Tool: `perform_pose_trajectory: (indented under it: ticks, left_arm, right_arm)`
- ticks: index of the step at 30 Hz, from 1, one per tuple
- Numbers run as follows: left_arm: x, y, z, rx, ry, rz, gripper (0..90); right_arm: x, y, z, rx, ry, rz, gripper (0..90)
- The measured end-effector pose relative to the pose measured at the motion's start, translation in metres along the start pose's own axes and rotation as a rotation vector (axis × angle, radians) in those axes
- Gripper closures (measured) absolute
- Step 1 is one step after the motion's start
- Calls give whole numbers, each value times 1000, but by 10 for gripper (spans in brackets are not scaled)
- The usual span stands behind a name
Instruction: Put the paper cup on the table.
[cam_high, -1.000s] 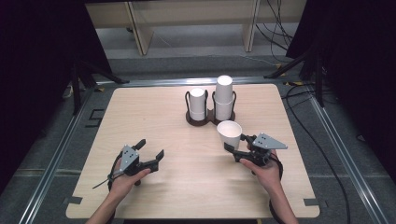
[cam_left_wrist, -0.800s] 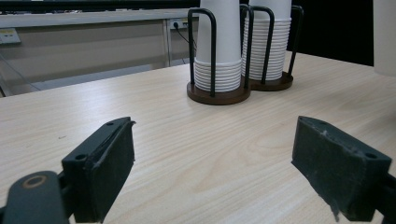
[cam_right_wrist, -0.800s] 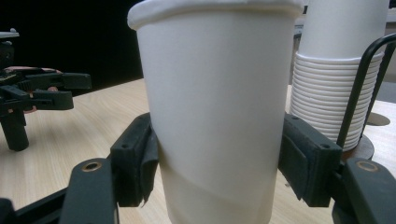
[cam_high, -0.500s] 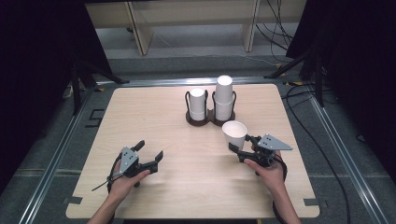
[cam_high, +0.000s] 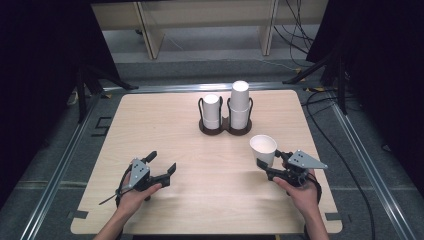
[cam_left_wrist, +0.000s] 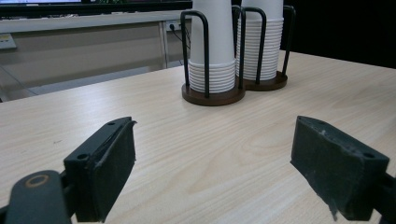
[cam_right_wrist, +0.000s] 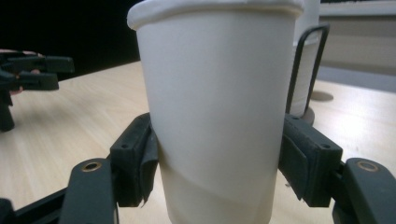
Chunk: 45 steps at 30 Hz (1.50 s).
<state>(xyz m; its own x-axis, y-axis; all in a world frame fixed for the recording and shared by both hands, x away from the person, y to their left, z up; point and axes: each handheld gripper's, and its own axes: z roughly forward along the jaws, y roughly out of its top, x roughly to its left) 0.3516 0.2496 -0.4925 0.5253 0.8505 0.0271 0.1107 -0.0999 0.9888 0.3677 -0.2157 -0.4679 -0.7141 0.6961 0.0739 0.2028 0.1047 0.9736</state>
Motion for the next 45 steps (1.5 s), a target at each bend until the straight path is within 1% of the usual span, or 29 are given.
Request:
perform_pose_trajectory:
  ticks: [3,7,8,9,10,11,12,13,15,17,19,20,22,23,26,27,28,30,32,34,36,37,38,39,41,42,43,44,45]
  left_arm:
    - [0,0,4,-17,-7,1,135]
    - [0,1,4,4,-6,6,135]
    - [0,0,6,-11,-10,6,135]
    - [0,0,8,-23,-19,7,135]
    - [0,1,6,3,-10,10,135]
    - [0,1,6,4,-11,10,135]
    - [0,1,7,3,-13,6,135]
    - [0,1,7,2,-14,5,135]
    - [0,1,8,2,-16,6,135]
    - [0,1,8,4,-17,8,135]
    - [0,1,8,4,-17,10,135]
    - [0,1,8,4,-17,8,135]
    - [0,1,8,4,-16,4,135]
    - [1,1,8,5,-15,4,135]
    - [2,0,10,-17,-19,3,135]
    - [2,0,8,2,-10,1,135]
    - [3,0,10,-20,-18,3,136]
    - [3,1,8,4,-4,-2,135]
    - [5,1,7,4,0,0,136]
    - [6,0,9,-23,-5,-4,135]
    - [6,0,9,-24,-4,-4,136]
    - [5,0,9,-24,-4,-4,136]
    - [5,0,8,-13,-3,-2,135]
    - [5,1,7,4,4,-7,135]
    - [5,1,7,4,5,0,136]
    - [6,1,7,4,7,1,135]
    - [6,0,7,4,11,-3,136]
    - [6,0,7,5,9,1,136]
    - [6,0,7,5,10,1,136]
  right_arm:
    - [-1,-5,-7,39,-12,8,343]
    - [-2,-8,-12,101,-34,11,344]
    - [0,-8,-15,123,-44,33,344]
    - [-3,-9,-15,120,-47,-5,344]
    - [-3,-9,-16,130,-48,-1,344]
    - [-1,-9,-18,167,-69,27,344]
    - [-1,-10,-18,182,-66,24,344]
    - [-1,-10,-18,185,-91,12,344]
    - [-2,-10,-19,230,-90,4,344]
    - [-4,-12,-18,235,-96,-17,344]
    - [-3,-12,-18,264,-95,-4,344]
    - [-5,-12,-18,265,-110,-33,343]
    - [-3,-12,-17,301,-112,1,343]
    - [-4,-12,-16,293,-112,-29,342]
    - [-4,-12,-15,309,-126,-16,338]
    - [-4,-12,-15,308,-124,-7,337]
    - [-4,-13,-14,306,-128,0,335]
    - [-4,-12,-15,319,-129,8,331]
    - [-4,-12,-15,313,-136,-17,328]
    - [-3,-12,-15,320,-137,0,324]
    - [-5,-12,-16,316,-131,-21,322]
    - [-3,-13,-16,321,-123,-2,321]
    - [-4,-13,-16,314,-127,-20,318]
    - [-3,-13,-17,327,-119,1,316]
    - [-5,-13,-18,320,-124,-21,312]
    - [-3,-13,-18,326,-122,5,311]
    - [-4,-13,-19,322,-127,-16,310]
    - [-2,-13,-20,334,-126,8,308]
    - [-4,-13,-21,324,-124,-18,307]
